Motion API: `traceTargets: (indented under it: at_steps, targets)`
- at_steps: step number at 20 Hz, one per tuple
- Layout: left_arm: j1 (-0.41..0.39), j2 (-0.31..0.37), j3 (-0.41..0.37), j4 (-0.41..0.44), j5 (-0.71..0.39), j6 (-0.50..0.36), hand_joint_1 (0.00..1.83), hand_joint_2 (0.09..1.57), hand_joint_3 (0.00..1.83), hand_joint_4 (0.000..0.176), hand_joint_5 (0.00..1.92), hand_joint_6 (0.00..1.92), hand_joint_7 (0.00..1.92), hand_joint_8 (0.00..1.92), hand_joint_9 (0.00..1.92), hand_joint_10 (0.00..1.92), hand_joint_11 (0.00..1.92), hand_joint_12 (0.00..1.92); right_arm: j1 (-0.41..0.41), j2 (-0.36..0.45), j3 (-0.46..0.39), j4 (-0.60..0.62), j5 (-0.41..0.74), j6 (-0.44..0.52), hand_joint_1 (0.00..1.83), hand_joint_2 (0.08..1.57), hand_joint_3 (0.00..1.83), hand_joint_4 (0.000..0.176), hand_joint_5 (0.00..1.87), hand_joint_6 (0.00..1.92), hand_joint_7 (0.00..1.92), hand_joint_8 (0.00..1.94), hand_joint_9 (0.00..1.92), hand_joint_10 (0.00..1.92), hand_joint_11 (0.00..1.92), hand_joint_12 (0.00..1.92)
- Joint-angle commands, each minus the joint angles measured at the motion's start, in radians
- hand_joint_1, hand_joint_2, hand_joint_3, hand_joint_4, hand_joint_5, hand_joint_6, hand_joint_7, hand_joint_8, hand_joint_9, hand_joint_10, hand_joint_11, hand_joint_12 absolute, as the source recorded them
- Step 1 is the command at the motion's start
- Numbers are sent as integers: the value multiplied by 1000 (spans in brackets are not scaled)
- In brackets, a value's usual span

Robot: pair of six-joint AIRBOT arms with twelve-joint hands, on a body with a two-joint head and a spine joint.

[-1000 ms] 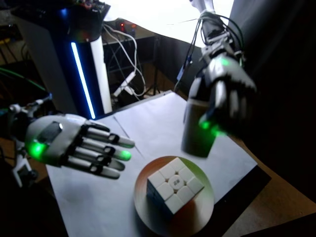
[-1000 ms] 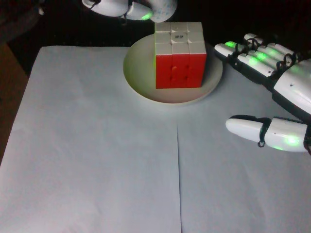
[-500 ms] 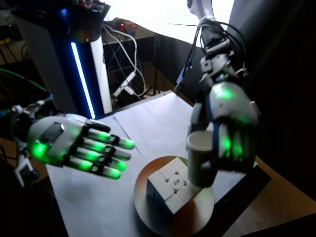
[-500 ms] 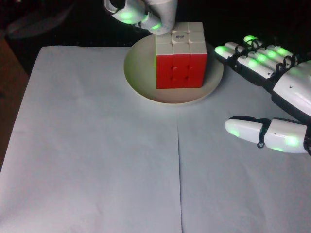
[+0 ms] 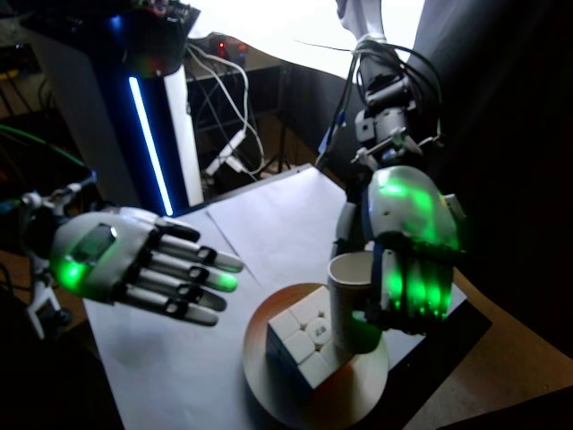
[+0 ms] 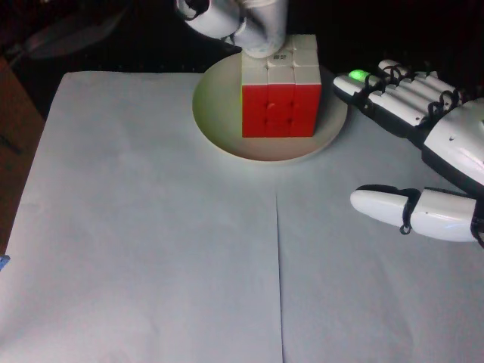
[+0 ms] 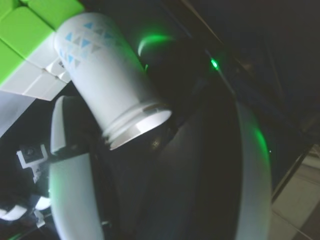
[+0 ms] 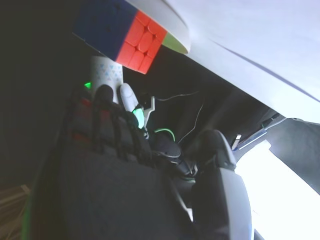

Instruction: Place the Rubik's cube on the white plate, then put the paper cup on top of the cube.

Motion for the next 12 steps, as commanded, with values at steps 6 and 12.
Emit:
traceTargets:
  at_steps: [6, 12]
  targets:
    - [-17, 12, -11, -15, -172, -52, 1175, 749, 858, 37, 197, 1865, 76, 1849, 167, 1920, 361, 1921, 4, -2, 2, 4, 124, 5, 406, 1229, 3, 20, 0, 0, 37, 7, 0, 400, 0, 790]
    - [-17, 5, -17, -14, -189, -53, 1133, 759, 878, 59, 183, 1901, 74, 1770, 130, 1921, 292, 1921, 3, -4, 3, 5, 124, 5, 431, 1233, 0, 34, 0, 0, 3, 1, 0, 354, 0, 634]
